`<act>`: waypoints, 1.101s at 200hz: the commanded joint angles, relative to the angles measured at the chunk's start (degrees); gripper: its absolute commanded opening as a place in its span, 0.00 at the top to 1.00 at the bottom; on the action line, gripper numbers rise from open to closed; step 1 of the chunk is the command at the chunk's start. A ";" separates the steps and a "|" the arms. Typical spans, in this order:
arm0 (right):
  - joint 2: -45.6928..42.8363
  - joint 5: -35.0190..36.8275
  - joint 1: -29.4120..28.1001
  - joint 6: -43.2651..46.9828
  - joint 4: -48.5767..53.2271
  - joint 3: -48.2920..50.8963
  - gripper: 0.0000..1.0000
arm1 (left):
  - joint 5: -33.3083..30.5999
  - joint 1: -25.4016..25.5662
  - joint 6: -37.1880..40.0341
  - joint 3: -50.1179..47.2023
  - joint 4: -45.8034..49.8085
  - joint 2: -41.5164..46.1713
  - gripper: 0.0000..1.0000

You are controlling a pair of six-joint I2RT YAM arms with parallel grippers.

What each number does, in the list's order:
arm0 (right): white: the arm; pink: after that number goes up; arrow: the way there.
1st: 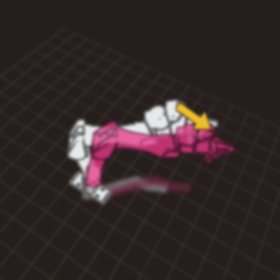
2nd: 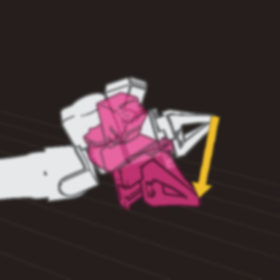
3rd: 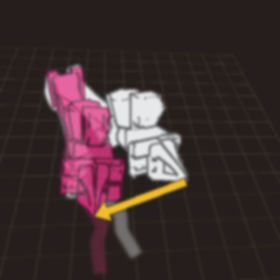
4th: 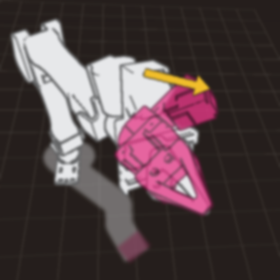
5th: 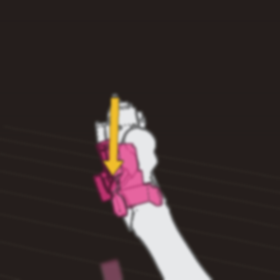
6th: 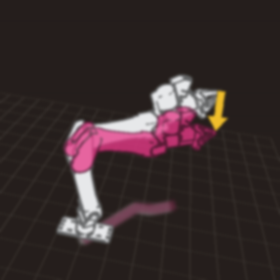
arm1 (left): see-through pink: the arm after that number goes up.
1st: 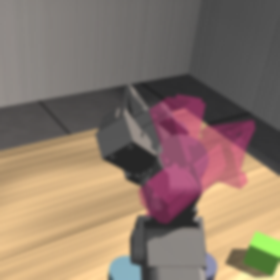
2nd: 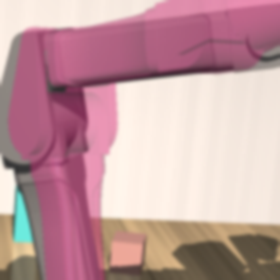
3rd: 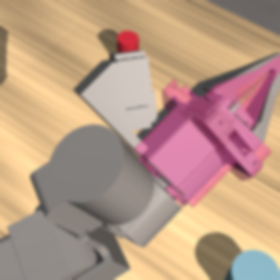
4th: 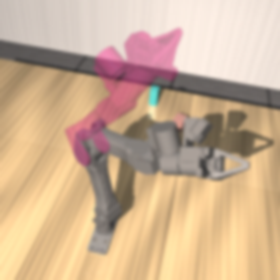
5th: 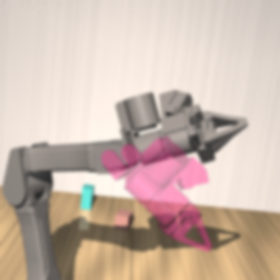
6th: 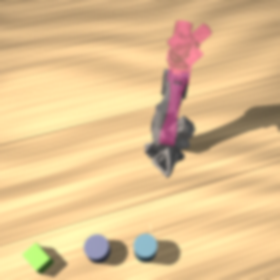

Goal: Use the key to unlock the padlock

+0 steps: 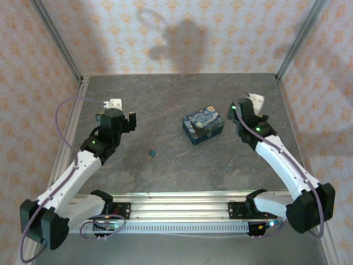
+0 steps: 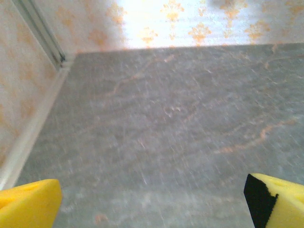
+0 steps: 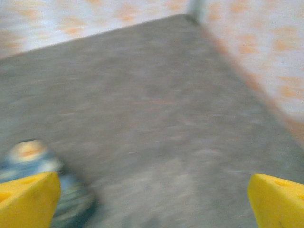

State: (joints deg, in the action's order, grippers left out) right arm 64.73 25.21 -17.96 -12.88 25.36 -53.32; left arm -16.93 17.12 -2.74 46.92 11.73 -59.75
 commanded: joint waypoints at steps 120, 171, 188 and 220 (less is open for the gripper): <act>14.48 -7.18 14.80 10.78 -72.82 34.91 0.00 | 8.89 -12.64 4.52 -23.49 -51.65 -20.14 0.00; 23.76 -11.23 15.32 12.49 -79.04 32.68 0.00 | 12.81 -14.62 3.78 -22.06 -53.24 -25.99 0.00; 22.77 -11.78 15.32 12.42 -74.41 31.47 0.01 | 12.72 -14.58 3.80 -22.26 -54.00 -26.18 0.00; 22.55 -11.72 15.01 12.82 -74.20 31.38 0.01 | 12.71 -14.55 3.80 -22.31 -53.98 -26.06 0.00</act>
State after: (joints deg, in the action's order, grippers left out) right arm 87.48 14.00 -2.94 -1.15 -46.78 -20.88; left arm -4.67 2.85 1.43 23.33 -39.79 -86.35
